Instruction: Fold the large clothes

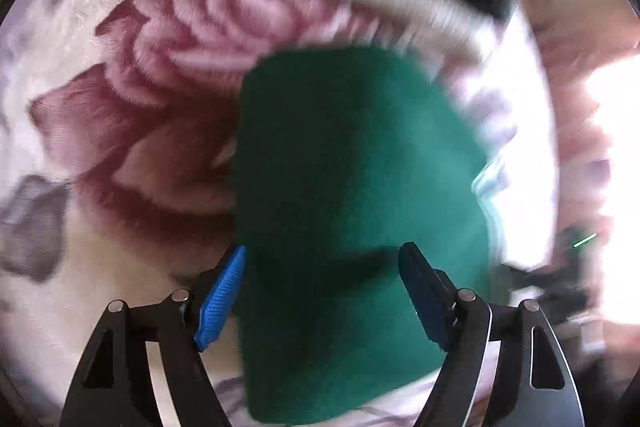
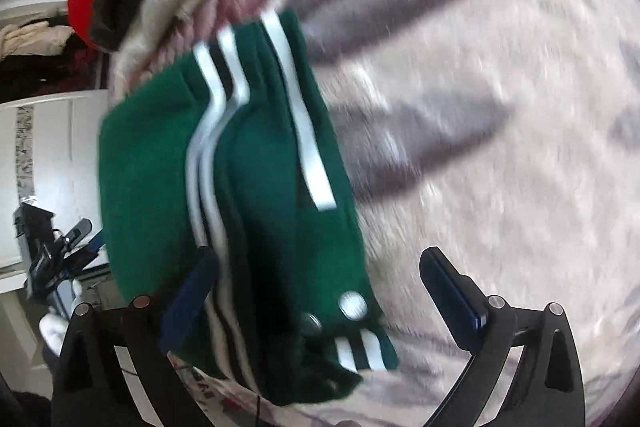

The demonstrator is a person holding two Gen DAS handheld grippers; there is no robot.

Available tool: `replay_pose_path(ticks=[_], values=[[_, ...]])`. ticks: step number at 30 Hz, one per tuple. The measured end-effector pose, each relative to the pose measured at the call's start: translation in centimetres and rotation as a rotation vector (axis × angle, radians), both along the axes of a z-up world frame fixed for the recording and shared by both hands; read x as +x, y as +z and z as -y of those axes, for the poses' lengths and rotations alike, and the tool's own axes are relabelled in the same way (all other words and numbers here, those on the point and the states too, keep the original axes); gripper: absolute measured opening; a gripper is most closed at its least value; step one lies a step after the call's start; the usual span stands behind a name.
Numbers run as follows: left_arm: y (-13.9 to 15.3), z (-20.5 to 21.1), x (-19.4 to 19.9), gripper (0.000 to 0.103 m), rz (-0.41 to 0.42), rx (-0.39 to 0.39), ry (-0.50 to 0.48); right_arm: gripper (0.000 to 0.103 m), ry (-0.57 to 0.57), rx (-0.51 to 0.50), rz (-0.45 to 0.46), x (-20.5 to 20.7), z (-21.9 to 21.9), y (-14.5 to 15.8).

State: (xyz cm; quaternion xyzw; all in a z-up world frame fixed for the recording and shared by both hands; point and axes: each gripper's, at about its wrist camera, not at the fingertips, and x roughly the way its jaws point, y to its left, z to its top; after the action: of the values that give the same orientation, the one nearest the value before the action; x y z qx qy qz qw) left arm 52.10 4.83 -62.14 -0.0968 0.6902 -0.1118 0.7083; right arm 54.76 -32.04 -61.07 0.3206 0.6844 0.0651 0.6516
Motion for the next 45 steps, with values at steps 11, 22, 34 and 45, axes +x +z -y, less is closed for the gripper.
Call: replay_pose_path(ticks=[11, 22, 34, 45], values=[[-1.1, 3.2, -1.7, 0.087, 0.07, 0.121, -0.031, 0.089, -0.064, 0.063, -0.038, -4.5, -1.8, 2.6], [-1.3, 2.6, -2.2, 0.087, 0.067, 0.089, -0.023, 0.027, -0.033, -0.027, -0.002, -4.8, -6.4, 4.3], [-0.7, -2.9, -3.6, 0.088, 0.082, -0.033, 0.025, 0.061, 0.033, -0.066, -0.063, -5.8, -2.3, 4.7], [-0.6, -7.3, -6.0, 0.088, 0.064, -0.03, 0.129, 0.026, 0.191, -0.149, 0.056, -0.7, -4.9, 3.2]])
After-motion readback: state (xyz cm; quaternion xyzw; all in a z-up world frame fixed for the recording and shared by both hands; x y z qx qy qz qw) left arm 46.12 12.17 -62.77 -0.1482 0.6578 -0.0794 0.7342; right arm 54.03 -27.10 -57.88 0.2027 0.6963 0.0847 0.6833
